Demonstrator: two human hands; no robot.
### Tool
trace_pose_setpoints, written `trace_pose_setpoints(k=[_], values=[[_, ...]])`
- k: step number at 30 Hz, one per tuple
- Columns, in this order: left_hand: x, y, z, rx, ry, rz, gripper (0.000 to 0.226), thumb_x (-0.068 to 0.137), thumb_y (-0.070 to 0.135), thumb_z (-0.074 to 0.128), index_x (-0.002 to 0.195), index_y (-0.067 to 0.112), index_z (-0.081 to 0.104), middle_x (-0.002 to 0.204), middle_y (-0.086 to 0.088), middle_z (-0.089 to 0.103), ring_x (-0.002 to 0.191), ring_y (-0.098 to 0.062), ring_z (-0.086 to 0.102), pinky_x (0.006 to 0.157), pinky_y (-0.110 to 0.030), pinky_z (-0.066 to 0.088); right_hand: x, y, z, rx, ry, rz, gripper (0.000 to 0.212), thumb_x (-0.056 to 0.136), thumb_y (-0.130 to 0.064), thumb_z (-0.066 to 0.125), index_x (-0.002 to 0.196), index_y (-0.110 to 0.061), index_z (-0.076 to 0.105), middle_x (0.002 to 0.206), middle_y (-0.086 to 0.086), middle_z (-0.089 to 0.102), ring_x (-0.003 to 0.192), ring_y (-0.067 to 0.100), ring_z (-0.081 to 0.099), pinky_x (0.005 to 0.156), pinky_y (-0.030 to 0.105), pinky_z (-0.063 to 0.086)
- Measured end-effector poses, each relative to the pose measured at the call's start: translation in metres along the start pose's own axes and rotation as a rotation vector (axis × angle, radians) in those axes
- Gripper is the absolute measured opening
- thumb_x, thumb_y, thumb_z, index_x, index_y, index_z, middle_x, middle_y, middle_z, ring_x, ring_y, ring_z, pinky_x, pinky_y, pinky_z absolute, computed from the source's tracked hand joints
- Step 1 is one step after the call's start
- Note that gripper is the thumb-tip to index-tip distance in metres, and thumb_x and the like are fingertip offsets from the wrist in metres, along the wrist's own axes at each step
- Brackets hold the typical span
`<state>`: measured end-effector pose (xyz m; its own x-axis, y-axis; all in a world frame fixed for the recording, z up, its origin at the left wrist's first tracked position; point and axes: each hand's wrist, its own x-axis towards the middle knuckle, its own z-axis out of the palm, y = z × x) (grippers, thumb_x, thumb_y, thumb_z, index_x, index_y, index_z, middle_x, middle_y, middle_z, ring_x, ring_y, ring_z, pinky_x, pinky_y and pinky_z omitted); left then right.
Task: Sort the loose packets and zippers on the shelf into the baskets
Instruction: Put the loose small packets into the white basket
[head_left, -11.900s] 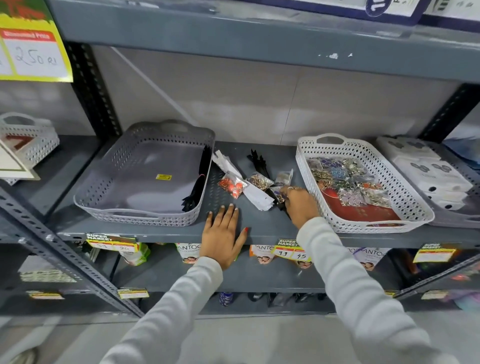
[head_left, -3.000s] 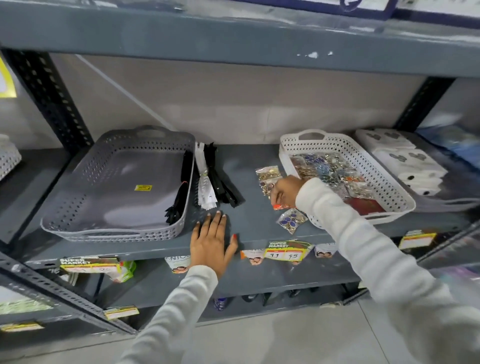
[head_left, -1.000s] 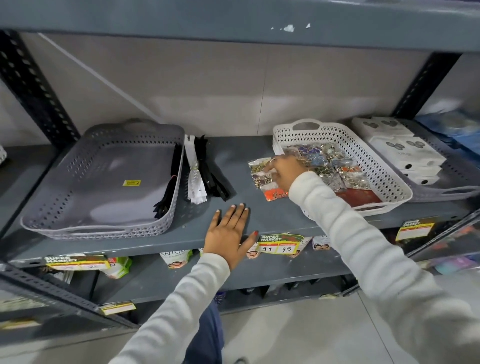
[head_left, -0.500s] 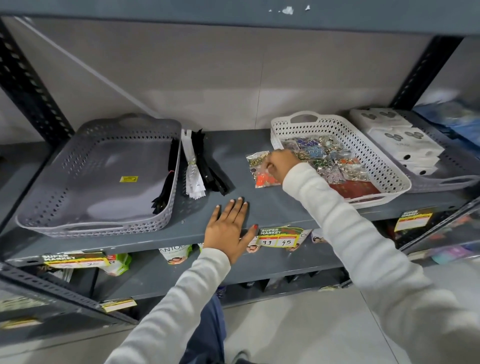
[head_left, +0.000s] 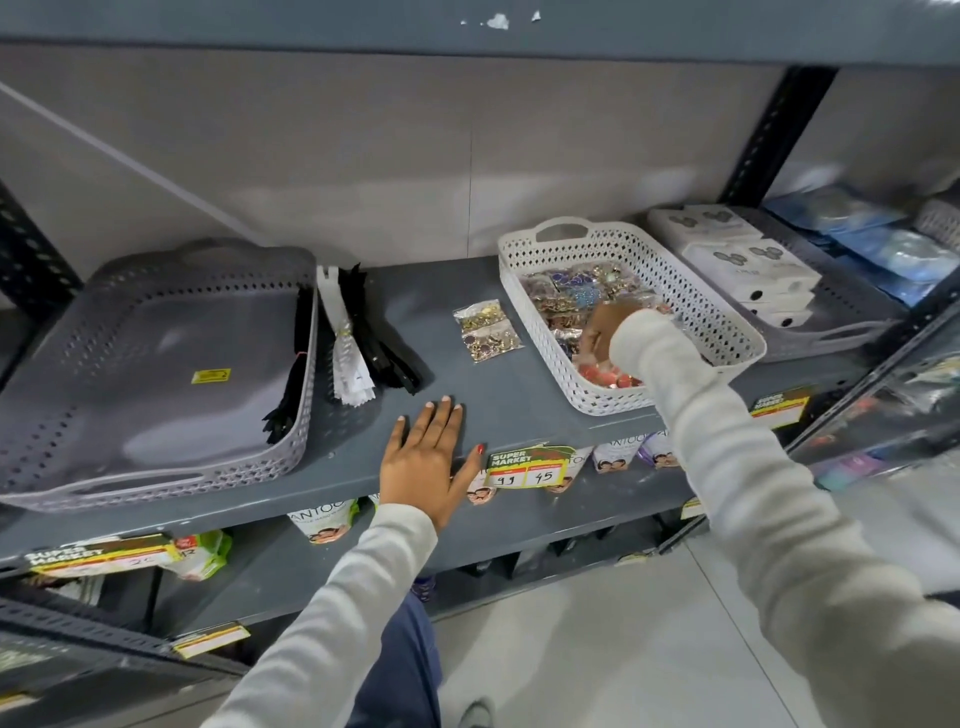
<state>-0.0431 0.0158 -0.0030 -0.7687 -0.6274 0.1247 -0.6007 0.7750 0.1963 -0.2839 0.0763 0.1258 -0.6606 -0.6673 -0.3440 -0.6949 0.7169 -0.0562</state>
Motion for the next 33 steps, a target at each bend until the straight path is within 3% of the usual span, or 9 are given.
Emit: trace_pose_setpoints(k=[6, 10, 13, 16, 19, 22, 26, 29, 33], values=[[0.0, 0.0, -0.001, 0.014, -0.01, -0.003, 0.103, 0.071, 0.067, -0.029, 0.146, 0.021, 0.025, 0.154, 0.004, 0.026, 0.142, -0.014, 0.022, 0.116, -0.037, 0.01, 0.025, -0.001, 0.02, 0.117, 0.082, -0.056, 0.028, 0.081, 0.006, 0.054, 0.096, -0.006, 0.075, 0.107, 0.012, 0.074, 0.082, 0.026, 0.065, 0.092, 0.032, 0.053], [0.001, -0.001, -0.002, 0.014, -0.012, 0.0, 0.104, 0.07, 0.066, -0.031, 0.147, 0.021, 0.021, 0.155, 0.004, 0.023, 0.142, -0.013, 0.019, 0.116, -0.037, 0.008, 0.028, -0.014, 0.01, 0.152, 0.185, -0.053, 0.026, 0.084, 0.004, 0.053, 0.097, -0.007, 0.072, 0.108, 0.012, 0.072, 0.101, 0.03, 0.066, 0.098, 0.033, 0.051], [0.001, -0.001, -0.002, 0.009, -0.008, 0.0, 0.104, 0.072, 0.066, -0.03, 0.146, 0.02, 0.025, 0.154, 0.003, 0.026, 0.141, -0.015, 0.023, 0.116, -0.037, 0.01, 0.031, -0.039, -0.002, 0.242, 0.33, -0.137, 0.031, 0.086, 0.007, 0.043, 0.077, -0.007, 0.069, 0.088, 0.009, 0.071, 0.091, 0.03, 0.065, 0.089, 0.031, 0.052], [0.001, -0.001, -0.002, 0.021, -0.009, 0.01, 0.104, 0.071, 0.066, -0.032, 0.147, 0.02, 0.022, 0.154, 0.003, 0.023, 0.142, -0.015, 0.02, 0.116, -0.038, 0.009, 0.036, -0.068, -0.001, 0.234, 0.304, -0.264, 0.032, 0.088, 0.008, 0.045, 0.102, -0.006, 0.069, 0.111, 0.012, 0.07, 0.101, 0.029, 0.065, 0.099, 0.037, 0.051], [0.002, -0.001, -0.001, 0.033, -0.017, 0.008, 0.092, 0.076, 0.066, -0.02, 0.149, 0.021, 0.015, 0.156, 0.004, 0.016, 0.144, -0.013, 0.013, 0.117, -0.037, 0.005, 0.035, -0.091, 0.01, 0.03, 0.165, -0.287, 0.038, 0.092, 0.001, 0.047, 0.128, -0.008, 0.055, 0.133, 0.016, 0.058, 0.12, 0.033, 0.057, 0.107, 0.04, 0.044], [0.001, -0.002, -0.001, 0.055, -0.033, 0.008, 0.085, 0.077, 0.061, -0.012, 0.149, 0.022, 0.011, 0.157, 0.005, 0.013, 0.144, -0.013, 0.01, 0.117, -0.036, 0.003, 0.034, -0.101, 0.017, -0.113, 0.102, -0.26, 0.041, 0.096, -0.007, 0.045, 0.136, 0.0, 0.043, 0.141, 0.02, 0.048, 0.13, 0.035, 0.048, 0.107, 0.04, 0.039], [0.002, -0.002, 0.001, 0.053, -0.027, 0.011, 0.084, 0.078, 0.06, -0.01, 0.149, 0.022, 0.012, 0.157, 0.005, 0.014, 0.144, -0.013, 0.011, 0.117, -0.036, 0.003, 0.032, -0.103, 0.02, -0.162, 0.114, -0.235, 0.037, 0.093, -0.004, 0.047, 0.129, -0.001, 0.052, 0.136, 0.017, 0.053, 0.124, 0.034, 0.054, 0.102, 0.039, 0.044], [0.001, -0.002, 0.002, 0.056, -0.021, 0.02, 0.086, 0.078, 0.063, -0.013, 0.149, 0.021, 0.014, 0.156, 0.004, 0.016, 0.144, -0.013, 0.013, 0.117, -0.036, 0.005, 0.034, -0.099, 0.018, 0.072, 0.13, -0.245, 0.031, 0.089, 0.001, 0.046, 0.111, -0.005, 0.067, 0.12, 0.014, 0.067, 0.108, 0.032, 0.064, 0.098, 0.036, 0.05], [0.002, -0.001, 0.001, 0.045, -0.011, 0.014, 0.098, 0.077, 0.063, -0.026, 0.145, 0.018, 0.029, 0.152, 0.002, 0.03, 0.14, -0.016, 0.028, 0.115, -0.038, 0.016, 0.031, -0.079, -0.007, 0.334, 0.319, -0.276, 0.037, 0.084, 0.007, 0.042, 0.096, -0.008, 0.074, 0.11, 0.014, 0.072, 0.099, 0.031, 0.067, 0.093, 0.03, 0.053]])
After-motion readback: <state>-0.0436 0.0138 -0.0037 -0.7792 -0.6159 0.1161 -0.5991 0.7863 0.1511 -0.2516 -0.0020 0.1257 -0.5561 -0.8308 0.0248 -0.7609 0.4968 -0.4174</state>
